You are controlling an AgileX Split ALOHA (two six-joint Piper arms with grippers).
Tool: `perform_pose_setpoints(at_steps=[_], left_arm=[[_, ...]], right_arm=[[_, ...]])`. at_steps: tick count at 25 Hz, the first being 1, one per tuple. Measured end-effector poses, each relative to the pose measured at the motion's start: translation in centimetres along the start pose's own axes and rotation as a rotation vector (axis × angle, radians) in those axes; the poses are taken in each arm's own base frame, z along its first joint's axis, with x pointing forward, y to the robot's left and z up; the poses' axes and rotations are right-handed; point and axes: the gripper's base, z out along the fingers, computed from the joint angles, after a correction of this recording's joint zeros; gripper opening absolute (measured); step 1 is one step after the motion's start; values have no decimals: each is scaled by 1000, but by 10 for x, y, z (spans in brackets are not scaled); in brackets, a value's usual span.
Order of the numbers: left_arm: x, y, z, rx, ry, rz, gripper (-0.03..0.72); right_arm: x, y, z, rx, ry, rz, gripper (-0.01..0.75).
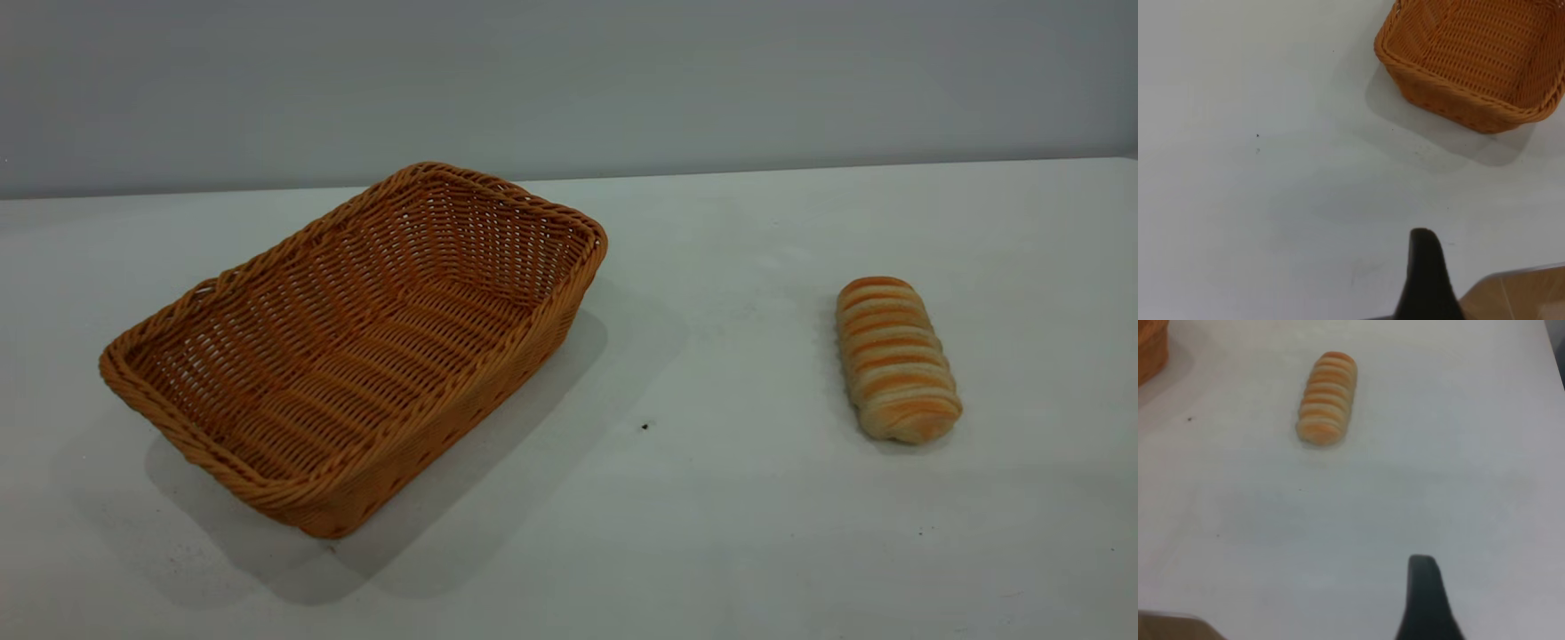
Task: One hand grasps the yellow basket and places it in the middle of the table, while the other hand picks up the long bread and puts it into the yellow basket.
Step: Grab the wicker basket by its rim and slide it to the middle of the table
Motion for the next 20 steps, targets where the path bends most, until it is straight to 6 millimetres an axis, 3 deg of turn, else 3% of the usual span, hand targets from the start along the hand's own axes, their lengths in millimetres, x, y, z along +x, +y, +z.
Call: perform_pose_setpoints(at_steps=[14, 17, 20], left_arm=[[-2, 0, -3, 3, -9, -11, 575], [-19, 1, -9, 3, 9, -67, 575], [-49, 3, -4, 4, 92, -124, 575]], right_arm=[[-3, 1, -2, -5, -24, 12, 549], [-15, 0, -3, -13, -56, 17, 548], [-42, -1, 13, -39, -50, 26, 548]])
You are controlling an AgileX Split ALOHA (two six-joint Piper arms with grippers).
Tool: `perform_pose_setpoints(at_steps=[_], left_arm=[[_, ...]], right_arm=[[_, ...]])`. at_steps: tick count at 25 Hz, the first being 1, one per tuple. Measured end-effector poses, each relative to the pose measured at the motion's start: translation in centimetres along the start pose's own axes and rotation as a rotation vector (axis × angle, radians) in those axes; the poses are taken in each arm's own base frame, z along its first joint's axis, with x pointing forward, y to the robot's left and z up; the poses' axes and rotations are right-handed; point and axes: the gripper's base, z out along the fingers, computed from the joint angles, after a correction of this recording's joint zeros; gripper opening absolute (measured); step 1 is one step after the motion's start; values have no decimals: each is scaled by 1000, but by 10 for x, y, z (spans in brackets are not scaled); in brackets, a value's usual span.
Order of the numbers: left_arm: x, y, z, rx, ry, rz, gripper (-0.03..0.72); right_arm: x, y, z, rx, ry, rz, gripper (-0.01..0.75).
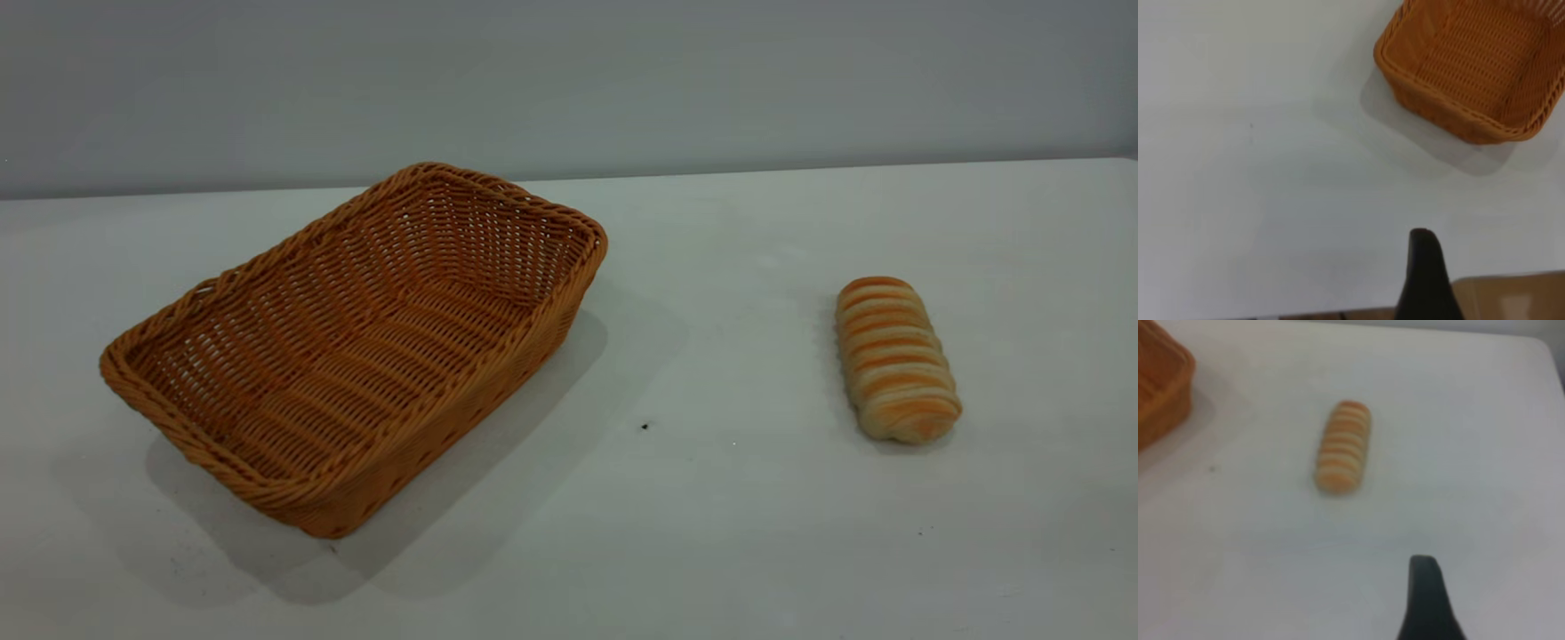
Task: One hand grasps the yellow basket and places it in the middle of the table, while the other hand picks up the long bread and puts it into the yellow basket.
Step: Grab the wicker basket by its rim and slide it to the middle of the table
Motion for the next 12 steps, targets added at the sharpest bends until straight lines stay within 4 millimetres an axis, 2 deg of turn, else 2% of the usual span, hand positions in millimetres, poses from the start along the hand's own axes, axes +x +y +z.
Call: perform_pose_setpoints(at_steps=[4, 6, 9, 12], left_arm=[[-47, -1, 28, -11, 121, -70, 575], [-64, -1, 52, -21, 181, -119, 575], [-80, 0, 92, -35, 275, -206, 575], [-87, -2, 133, -37, 378, -286, 575]], right_arm=[[-31, -1, 45, -77, 86, 23, 548], [-41, -1, 71, -123, 125, 25, 548], [-53, -1, 105, -182, 135, 32, 548], [-64, 1, 137, -256, 137, 63, 548]])
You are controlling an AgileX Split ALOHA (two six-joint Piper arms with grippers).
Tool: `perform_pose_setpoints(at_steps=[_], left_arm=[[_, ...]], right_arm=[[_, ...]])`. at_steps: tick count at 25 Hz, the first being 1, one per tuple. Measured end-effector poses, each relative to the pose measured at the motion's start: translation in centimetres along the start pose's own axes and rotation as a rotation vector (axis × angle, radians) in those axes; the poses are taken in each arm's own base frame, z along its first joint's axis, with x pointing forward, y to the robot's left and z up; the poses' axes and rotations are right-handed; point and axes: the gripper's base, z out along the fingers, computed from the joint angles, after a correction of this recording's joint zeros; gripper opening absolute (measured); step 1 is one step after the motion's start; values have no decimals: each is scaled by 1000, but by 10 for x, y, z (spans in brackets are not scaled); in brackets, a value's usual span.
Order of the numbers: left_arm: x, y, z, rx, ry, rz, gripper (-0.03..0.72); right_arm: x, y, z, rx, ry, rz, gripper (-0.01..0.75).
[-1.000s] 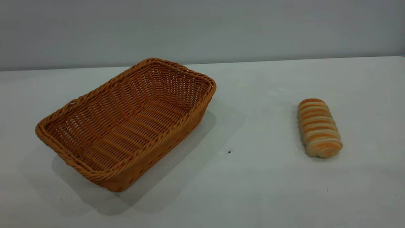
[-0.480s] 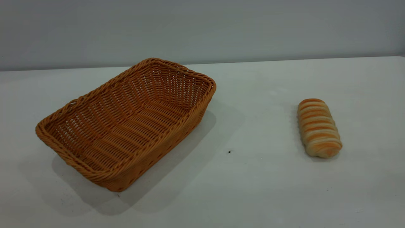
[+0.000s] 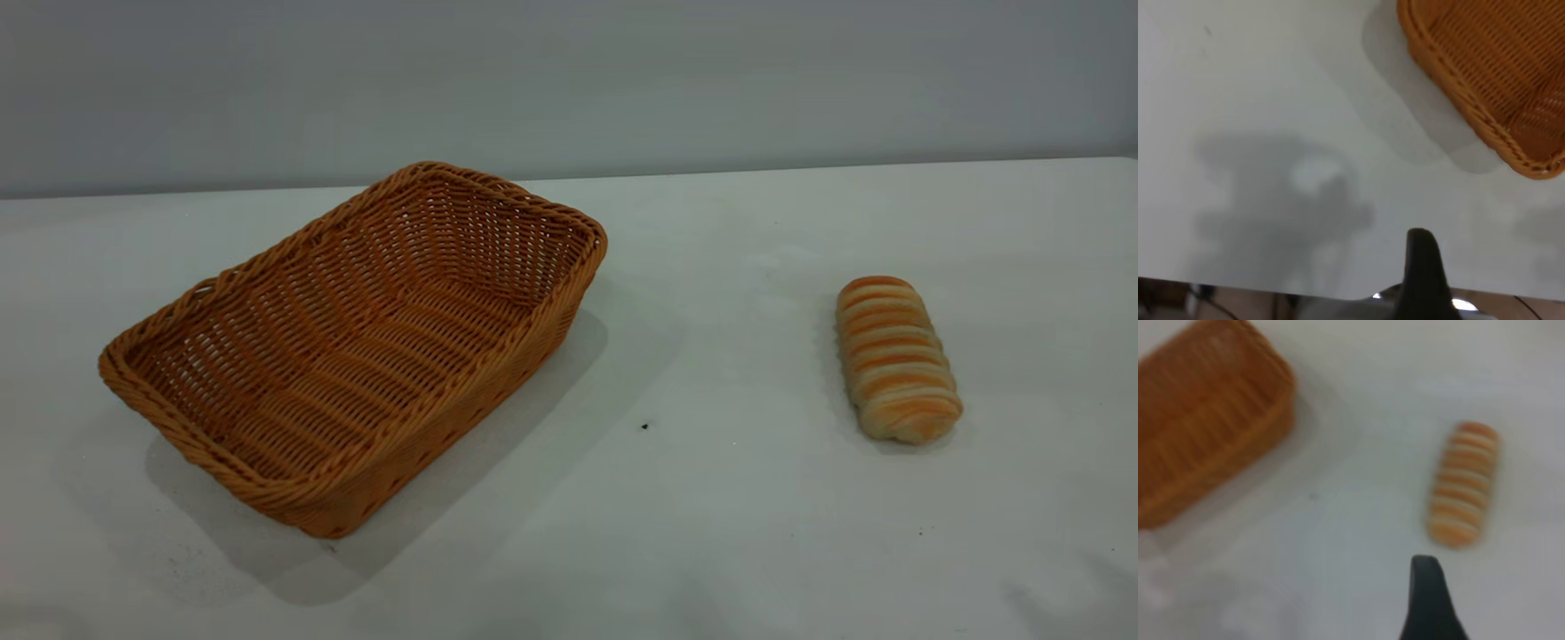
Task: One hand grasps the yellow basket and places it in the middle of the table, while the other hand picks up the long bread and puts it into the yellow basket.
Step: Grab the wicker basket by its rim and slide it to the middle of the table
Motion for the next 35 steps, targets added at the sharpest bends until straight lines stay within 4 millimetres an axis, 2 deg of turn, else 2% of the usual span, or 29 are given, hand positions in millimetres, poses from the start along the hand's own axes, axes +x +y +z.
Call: perform_pose_setpoints(at_steps=[4, 7, 11, 15, 20, 26, 29, 32, 34, 35], left_arm=[[-22, -8, 48, 29, 69, -92, 575], [-30, -13, 85, 51, 131, -187, 575], [-33, -15, 130, 53, 199, -303, 575], [-31, -22, 162, 44, 220, -346, 575], [-25, -31, 195, 34, 211, -401, 575], [-18, -26, 233, -21, 210, -511, 557], [-14, -23, 244, -41, 215, -553, 468], [-16, -24, 244, -36, 208, -570, 267], [-17, -24, 244, -34, 203, -572, 102], [-17, -24, 244, -34, 203, -572, 100]], right_arm=[[-15, -2, 35, -87, -8, -7, 548], [-24, 4, 63, -142, -16, -11, 548], [-26, 19, 101, -207, 23, -49, 548], [-20, 29, 130, -246, 78, -67, 548], [-13, 26, 145, -235, 111, -60, 548], [-12, 23, 148, -212, 113, -72, 548], [-12, 22, 148, -203, 111, -71, 548], [-12, 22, 148, -202, 110, -70, 548], [-12, 22, 148, -202, 110, -70, 548], [-12, 22, 148, -202, 110, -70, 548]])
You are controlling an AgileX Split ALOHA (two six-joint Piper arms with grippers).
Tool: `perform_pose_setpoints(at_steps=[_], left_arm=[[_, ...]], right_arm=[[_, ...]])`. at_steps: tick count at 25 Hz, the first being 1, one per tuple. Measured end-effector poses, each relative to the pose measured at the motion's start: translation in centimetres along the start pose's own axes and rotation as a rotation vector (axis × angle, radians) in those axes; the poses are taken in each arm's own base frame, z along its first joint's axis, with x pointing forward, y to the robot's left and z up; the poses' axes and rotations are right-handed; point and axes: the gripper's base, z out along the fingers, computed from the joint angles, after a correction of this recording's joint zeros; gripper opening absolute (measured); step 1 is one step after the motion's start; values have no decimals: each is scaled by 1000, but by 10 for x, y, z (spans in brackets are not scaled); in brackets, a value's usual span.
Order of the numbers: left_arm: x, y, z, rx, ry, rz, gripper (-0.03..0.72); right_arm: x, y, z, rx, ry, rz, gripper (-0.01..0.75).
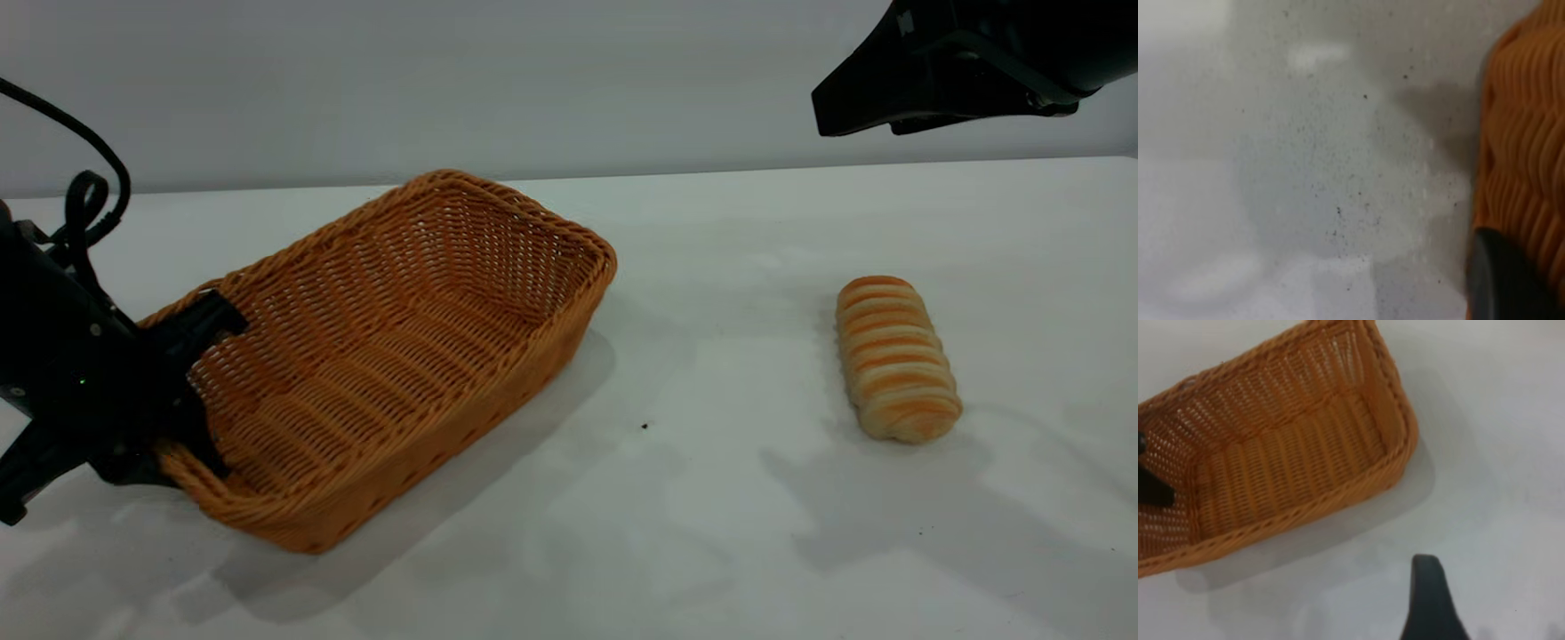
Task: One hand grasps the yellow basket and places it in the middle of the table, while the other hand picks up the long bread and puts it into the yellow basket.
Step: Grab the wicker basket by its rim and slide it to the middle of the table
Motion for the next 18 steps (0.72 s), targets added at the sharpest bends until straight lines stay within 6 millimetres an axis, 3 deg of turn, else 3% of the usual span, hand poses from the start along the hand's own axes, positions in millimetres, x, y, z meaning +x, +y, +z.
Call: perform_pose_setpoints(at_steps=[5, 11, 14, 18], left_arm=[[-3, -10, -5, 19, 18, 65, 103], [-27, -64, -23, 66, 109, 499, 103], [-42, -87, -17, 53, 168, 650, 103], [-51, -110, 12, 39, 231, 779, 103]], right_arm=[[0, 0, 0, 0, 0, 6, 548], [2, -7, 1, 60, 23, -18, 548], [6, -24, 4, 118, 37, 9, 548], [10, -66, 18, 199, 72, 101, 548]])
